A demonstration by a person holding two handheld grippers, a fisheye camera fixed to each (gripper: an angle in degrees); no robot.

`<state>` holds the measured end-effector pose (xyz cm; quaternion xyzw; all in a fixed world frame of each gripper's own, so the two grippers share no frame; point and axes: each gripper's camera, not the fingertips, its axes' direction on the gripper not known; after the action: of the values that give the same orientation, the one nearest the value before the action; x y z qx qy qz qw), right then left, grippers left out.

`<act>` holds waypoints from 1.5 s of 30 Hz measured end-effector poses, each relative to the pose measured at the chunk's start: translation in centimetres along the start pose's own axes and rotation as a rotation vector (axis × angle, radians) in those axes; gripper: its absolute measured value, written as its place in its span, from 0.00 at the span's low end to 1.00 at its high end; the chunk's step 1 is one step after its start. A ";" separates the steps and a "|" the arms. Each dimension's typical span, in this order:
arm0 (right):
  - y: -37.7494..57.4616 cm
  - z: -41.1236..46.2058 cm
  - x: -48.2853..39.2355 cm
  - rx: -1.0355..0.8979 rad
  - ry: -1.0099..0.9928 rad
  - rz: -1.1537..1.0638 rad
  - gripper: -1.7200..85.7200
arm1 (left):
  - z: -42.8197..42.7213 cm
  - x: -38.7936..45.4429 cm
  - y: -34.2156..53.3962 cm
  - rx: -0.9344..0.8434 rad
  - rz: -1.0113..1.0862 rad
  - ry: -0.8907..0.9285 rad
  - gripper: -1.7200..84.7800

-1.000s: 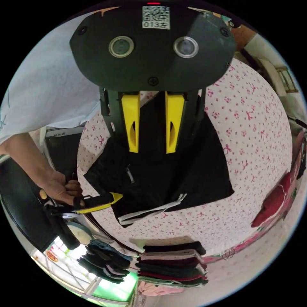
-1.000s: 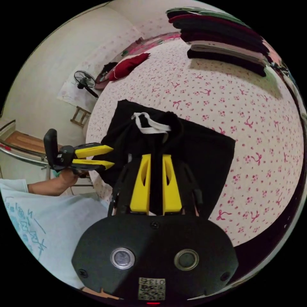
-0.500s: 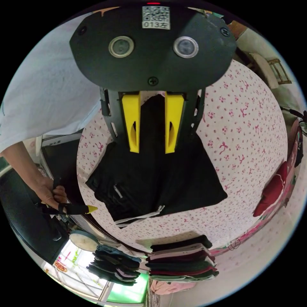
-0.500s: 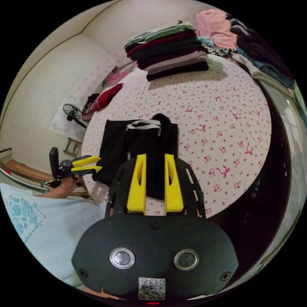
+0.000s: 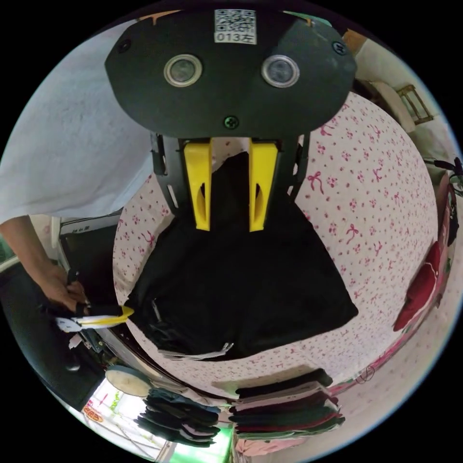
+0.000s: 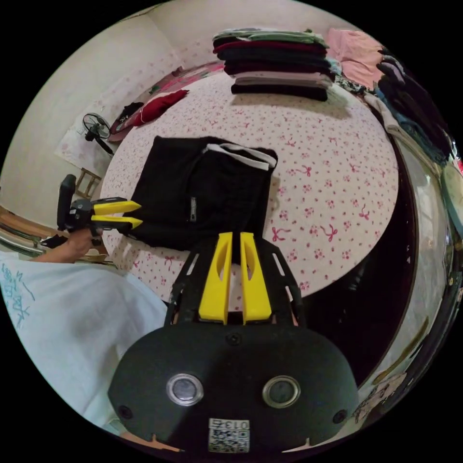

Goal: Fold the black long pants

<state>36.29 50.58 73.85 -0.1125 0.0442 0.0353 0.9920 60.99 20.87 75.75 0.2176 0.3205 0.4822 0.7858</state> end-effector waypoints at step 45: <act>-0.2 6.4 13.2 0.257 -0.272 0.206 0.16 | 0.6 -21.7 -1.6 0.182 -0.464 0.292 0.15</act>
<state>49.92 52.64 78.83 0.0256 -0.0749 0.1453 0.9862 55.21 0.69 81.48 0.1366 0.5134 0.2850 0.7979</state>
